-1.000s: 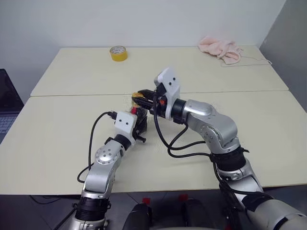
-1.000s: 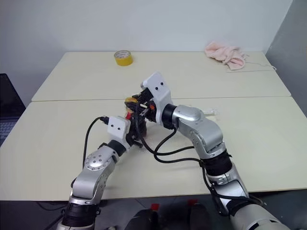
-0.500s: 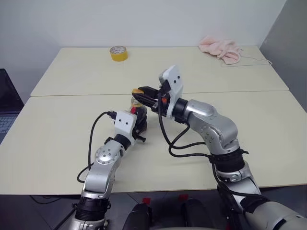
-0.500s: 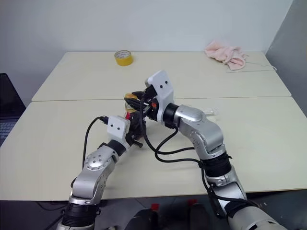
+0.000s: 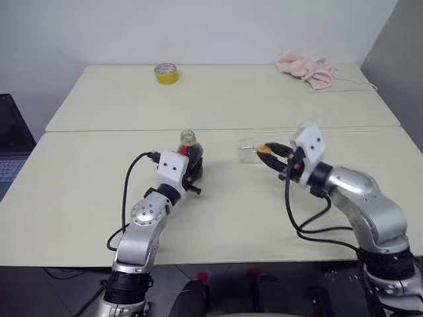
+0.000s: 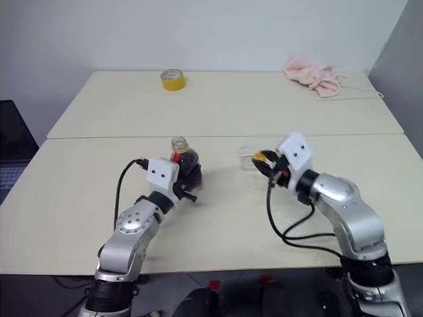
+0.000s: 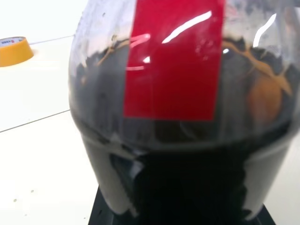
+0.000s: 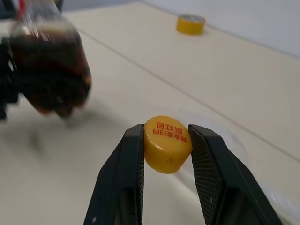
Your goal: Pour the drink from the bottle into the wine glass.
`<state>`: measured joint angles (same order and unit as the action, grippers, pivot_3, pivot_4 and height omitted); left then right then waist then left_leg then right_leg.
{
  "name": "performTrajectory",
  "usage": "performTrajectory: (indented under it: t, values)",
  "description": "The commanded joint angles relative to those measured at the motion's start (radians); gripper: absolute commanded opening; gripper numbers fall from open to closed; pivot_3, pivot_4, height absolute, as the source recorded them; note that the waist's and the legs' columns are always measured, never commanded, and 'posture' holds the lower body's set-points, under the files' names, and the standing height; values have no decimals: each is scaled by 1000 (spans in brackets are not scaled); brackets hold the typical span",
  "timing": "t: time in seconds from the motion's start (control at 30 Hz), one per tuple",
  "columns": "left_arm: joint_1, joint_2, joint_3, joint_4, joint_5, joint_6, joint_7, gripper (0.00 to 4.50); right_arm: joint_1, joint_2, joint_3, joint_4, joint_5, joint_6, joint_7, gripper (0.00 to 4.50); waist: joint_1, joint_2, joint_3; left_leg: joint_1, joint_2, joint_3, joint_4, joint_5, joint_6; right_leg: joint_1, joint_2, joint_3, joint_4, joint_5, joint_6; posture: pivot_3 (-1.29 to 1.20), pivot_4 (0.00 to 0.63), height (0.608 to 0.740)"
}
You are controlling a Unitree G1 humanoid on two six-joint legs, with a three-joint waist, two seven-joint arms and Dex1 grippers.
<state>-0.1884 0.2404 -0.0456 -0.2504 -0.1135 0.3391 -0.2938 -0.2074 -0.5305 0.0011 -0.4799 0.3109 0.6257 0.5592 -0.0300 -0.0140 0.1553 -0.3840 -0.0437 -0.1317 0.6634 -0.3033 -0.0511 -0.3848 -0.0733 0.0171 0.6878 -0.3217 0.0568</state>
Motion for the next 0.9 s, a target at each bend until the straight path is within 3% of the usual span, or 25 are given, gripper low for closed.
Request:
performTrajectory:
  t: [0.03, 0.33, 0.67, 0.9]
  values:
    - [-23, -6, 22, -49, -11, -39, 2, 899, 145, -23, -44, 7, -51, -122, 2, 1131, 2, 0, 0, 0, 0, 0, 0, 0, 0, 0, 0, 0, 0, 0, 0, 0, 150, 740]
    - [-27, -12, 23, -40, -9, -44, -3, 899, 276, -58, -87, 127, -74, -235, 35, 1131, 0, 0, 0, 3, 0, 0, 0, 0, 0, 4, 1, 0, -1, 0, 0, 0, 150, 740]
    - [-23, -11, 29, -33, -8, -53, 0, 899, 269, -106, -77, 177, -69, -246, 116, 4492, 2, 0, 0, 4, 1, -1, 1, 0, 0, 8, 1, -1, -5, 0, 0, 0, 150, 740]
    - [-18, 13, 122, -14, -51, -76, -8, 899, 200, -186, -111, 76, 25, -197, 221, 4500, 0, -1, 0, 5, 1, -1, 1, 0, 0, 9, 1, -2, -6, 0, 0, 0, 150, 740]
